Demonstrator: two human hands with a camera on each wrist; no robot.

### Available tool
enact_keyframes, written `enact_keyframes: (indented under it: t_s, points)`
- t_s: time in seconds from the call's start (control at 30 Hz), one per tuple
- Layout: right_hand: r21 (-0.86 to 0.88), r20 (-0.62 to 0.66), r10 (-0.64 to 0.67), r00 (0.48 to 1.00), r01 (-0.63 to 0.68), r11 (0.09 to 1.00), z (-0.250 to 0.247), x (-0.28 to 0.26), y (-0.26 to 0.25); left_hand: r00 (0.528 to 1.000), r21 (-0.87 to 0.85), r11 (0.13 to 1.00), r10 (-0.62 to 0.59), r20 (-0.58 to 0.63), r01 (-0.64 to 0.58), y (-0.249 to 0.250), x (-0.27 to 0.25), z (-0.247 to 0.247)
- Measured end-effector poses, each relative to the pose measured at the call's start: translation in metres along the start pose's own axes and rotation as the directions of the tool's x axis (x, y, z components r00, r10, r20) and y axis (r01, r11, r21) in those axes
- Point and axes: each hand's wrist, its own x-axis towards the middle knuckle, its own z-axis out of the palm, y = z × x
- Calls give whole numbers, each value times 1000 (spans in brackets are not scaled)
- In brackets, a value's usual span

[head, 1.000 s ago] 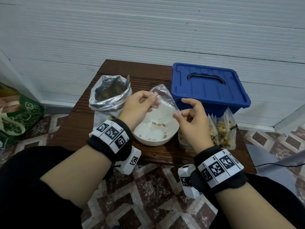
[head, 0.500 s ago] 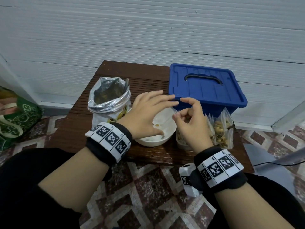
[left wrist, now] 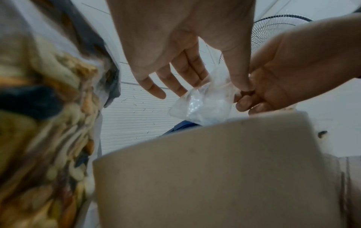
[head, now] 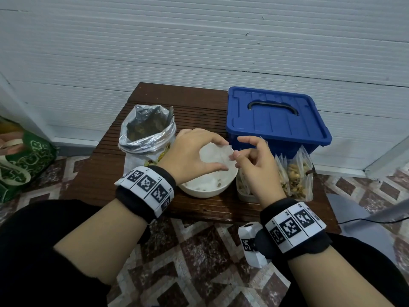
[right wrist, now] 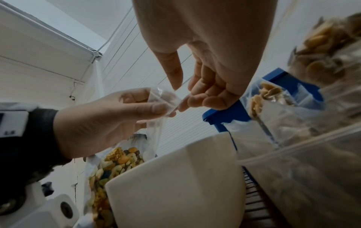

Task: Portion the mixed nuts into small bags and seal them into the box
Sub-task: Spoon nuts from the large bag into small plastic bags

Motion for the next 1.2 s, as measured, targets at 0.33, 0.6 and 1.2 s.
enact_keyframes:
  t_s: [0.33,0.6,1.2]
  points:
    - [-15,-59,-11,998,10,1000,-2,0,-1,998,-93,994,-62,-9,61,3,-1,-4]
    - [-33,-92,-36,995,33,999,-4,0,0,995,-68,995,-72,67,76,12,-3,-2]
    - [113,-131,67,989,-52,992,-5,1,-16,983,-192,967,-176,-44,165,17,-4,-12]
